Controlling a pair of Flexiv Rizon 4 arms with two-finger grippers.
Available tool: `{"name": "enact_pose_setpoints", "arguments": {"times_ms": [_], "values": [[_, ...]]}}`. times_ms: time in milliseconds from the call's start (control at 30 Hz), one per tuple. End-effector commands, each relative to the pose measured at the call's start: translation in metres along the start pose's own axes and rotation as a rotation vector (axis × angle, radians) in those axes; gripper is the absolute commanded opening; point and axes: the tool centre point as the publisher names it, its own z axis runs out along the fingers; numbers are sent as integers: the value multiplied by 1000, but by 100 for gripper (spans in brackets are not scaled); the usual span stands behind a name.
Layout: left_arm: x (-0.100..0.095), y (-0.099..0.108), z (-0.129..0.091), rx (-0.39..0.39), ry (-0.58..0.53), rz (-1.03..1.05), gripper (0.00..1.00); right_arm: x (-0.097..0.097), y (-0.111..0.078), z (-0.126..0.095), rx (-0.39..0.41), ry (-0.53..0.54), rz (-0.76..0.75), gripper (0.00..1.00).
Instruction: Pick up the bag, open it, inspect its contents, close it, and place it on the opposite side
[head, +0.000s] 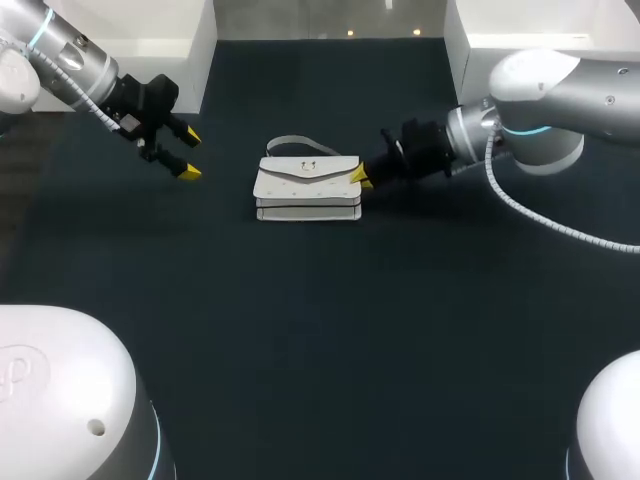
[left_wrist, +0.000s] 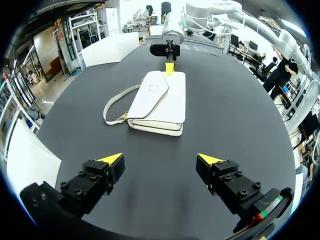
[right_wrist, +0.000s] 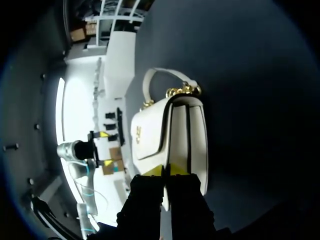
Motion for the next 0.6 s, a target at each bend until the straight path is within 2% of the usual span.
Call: {"name": "enact_pose_setpoints", "arguments": {"times_ms": [33,333,600], "values": [[0,0,1,2,-2,1,100,1,1,2,3,-4,-1,0],[0,0,1,2,-2,1,100,1,4,4,11,0,-1,0],[0,0,1,2,-2,1,100,-3,8,-4,1,-1,2,0]]}}
